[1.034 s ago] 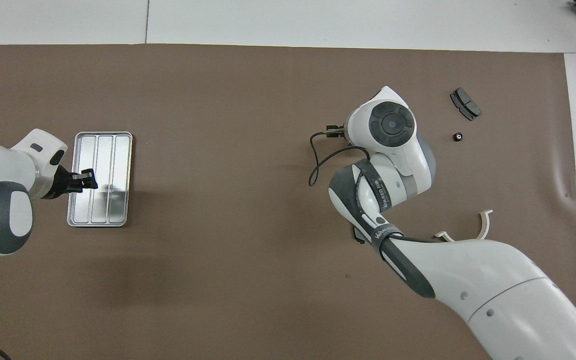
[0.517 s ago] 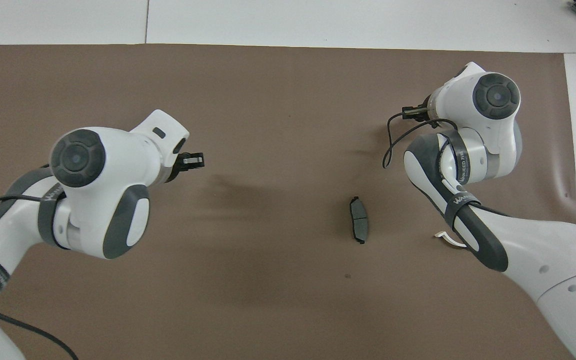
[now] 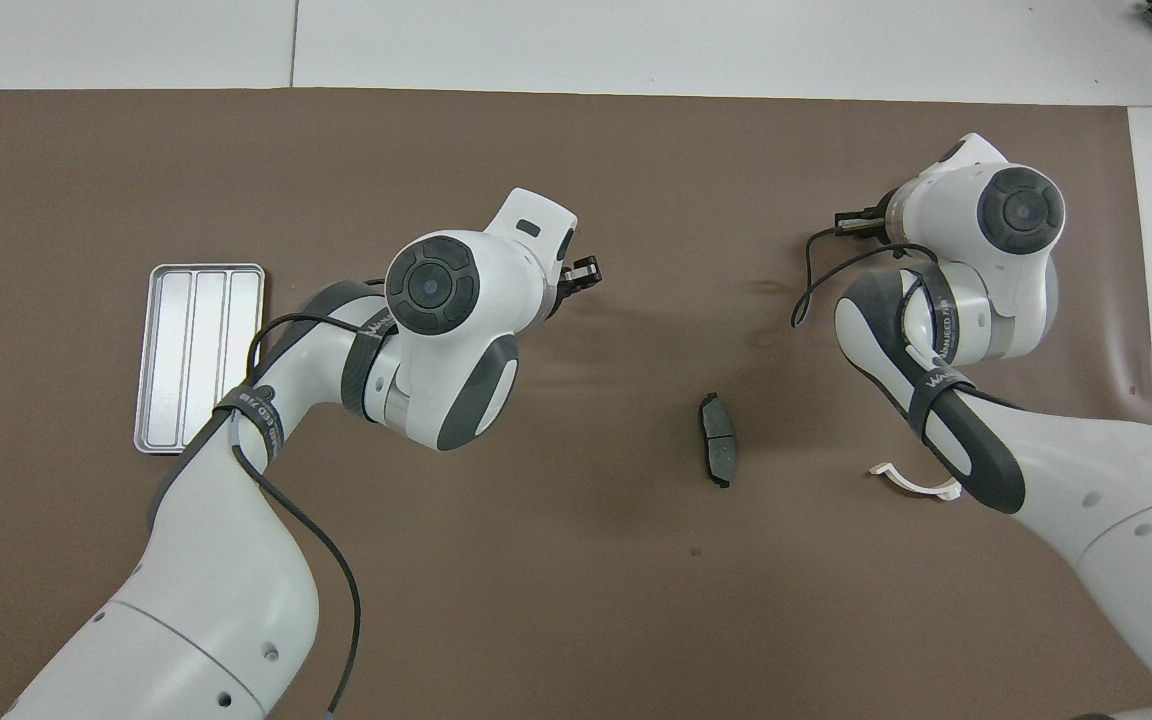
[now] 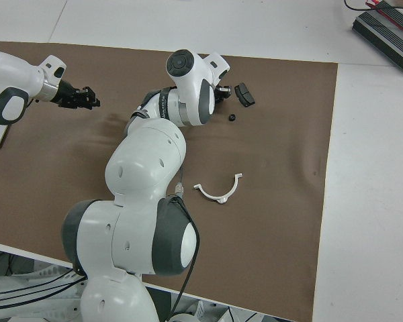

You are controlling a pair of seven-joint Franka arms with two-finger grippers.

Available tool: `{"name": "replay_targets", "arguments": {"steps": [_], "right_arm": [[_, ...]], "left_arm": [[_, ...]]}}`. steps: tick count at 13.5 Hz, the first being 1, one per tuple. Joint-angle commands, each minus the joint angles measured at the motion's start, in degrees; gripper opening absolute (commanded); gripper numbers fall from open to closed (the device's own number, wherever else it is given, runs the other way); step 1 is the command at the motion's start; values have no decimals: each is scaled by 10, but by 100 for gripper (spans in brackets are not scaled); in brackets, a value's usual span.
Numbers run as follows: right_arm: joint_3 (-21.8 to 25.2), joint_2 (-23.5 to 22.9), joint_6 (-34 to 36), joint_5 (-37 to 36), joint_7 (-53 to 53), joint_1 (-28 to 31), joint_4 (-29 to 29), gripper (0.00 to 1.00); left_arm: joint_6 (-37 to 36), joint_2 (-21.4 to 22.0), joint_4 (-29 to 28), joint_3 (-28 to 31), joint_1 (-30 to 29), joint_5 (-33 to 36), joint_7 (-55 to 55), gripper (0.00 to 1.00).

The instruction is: Place bearing gear from tray to pile

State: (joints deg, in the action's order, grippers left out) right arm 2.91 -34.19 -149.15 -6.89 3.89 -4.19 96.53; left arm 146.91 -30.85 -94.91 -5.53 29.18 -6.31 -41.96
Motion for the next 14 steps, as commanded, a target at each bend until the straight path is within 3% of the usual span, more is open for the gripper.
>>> {"name": "replay_targets", "arguments": {"steps": [1,2,3,4,5,6,10,14], "right_arm": [[-10,3,-6,-5,-11,1,-1,65],[-12,3,-6,-4,-9,-2,-1,65],[-16,4,-6,-4,-6,-4,-2,65],[-22,4,-3,-4,3,-8,-7,65],[-26,6,0,-2,22,-26,-10,64],[-26,7,0,-1,46,-45,-12,64],[-26,7,1,-5,147,-118,-21,65],[-25,9,11,-10,239,-189,-23,70]], "left_arm": [[20,-43,24,11,45,-12,-12,0],[21,-49,34,12,54,-9,-23,2],[10,-50,40,12,49,-10,-24,11],[-3,-51,48,12,48,-9,-23,40],[-19,-51,56,14,48,-8,-23,89],[-25,-48,59,17,47,-6,-22,100],[-91,2,55,26,13,14,-3,100],[-182,116,-12,25,-77,9,168,100]]}}
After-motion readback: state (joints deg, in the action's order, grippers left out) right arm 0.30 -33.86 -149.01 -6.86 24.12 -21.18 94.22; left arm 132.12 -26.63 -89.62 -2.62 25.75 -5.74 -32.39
